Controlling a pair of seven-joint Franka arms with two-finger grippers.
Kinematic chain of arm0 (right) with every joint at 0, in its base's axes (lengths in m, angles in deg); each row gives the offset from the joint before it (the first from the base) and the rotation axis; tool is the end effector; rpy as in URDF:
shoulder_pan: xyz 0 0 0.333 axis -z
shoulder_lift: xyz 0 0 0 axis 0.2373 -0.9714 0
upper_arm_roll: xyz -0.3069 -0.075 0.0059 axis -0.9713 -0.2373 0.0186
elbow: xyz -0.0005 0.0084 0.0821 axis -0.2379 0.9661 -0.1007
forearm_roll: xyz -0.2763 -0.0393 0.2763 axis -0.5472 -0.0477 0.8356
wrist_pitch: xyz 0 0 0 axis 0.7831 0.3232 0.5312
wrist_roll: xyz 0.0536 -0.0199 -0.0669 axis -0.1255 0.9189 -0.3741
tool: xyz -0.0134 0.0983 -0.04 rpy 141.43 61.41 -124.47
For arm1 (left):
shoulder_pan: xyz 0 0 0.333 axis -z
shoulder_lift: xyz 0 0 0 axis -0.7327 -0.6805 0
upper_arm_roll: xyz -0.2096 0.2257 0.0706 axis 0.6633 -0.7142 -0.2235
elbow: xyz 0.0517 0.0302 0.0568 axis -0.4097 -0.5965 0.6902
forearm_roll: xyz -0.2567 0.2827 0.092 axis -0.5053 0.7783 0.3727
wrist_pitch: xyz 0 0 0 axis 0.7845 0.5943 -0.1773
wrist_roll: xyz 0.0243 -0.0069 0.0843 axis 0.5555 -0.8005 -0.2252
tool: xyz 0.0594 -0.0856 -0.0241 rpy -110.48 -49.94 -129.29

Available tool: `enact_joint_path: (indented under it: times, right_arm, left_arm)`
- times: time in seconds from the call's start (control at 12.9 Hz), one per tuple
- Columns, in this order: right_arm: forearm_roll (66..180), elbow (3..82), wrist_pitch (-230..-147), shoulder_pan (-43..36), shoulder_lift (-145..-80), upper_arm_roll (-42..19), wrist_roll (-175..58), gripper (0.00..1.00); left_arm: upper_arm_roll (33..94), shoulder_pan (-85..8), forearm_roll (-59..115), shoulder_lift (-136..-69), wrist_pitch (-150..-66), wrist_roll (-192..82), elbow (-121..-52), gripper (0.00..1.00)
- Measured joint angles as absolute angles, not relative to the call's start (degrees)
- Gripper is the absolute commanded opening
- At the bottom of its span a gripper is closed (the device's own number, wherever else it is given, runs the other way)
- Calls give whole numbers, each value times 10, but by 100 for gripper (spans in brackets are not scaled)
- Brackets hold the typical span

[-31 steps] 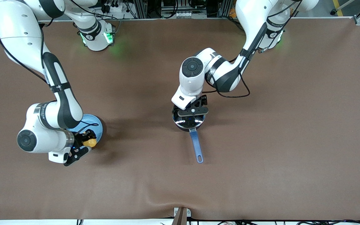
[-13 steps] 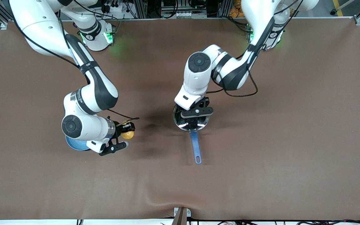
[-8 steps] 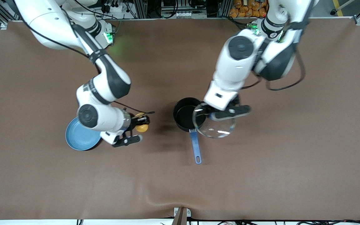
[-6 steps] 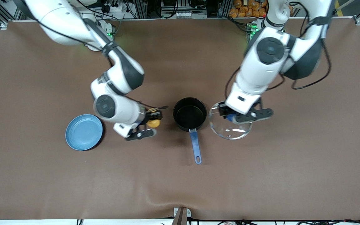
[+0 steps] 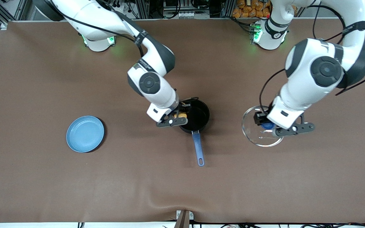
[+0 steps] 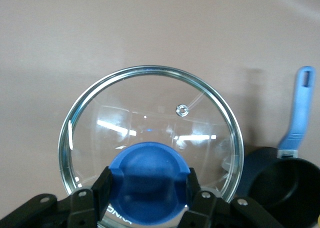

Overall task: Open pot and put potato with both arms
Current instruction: 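Lower the potato into the pot while the left gripper lowers the lid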

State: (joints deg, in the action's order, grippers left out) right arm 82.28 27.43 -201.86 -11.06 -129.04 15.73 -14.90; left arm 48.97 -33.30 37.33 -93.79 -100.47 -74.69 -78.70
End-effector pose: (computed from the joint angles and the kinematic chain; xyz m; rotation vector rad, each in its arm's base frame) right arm 0.5435 0.4884 0.3051 -2.9153 -0.1007 0.0359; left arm 0.6208 -0.1932 0.4639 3.1123 0.2271 0.0198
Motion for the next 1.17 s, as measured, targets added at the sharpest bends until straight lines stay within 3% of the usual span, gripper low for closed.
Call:
enact_joint_path:
  times: [0.39,1.17]
  right_arm:
    - [809,247,-2055,-212,-1343,84,-94,0]
    - [808,225,-2096,-251,-1392,45,-90,0]
  left_arm:
    - [490,-375,373,-938,-1024,-719,-837,0]
    - [492,-409,373,-937,-1325,-687,-1083,0]
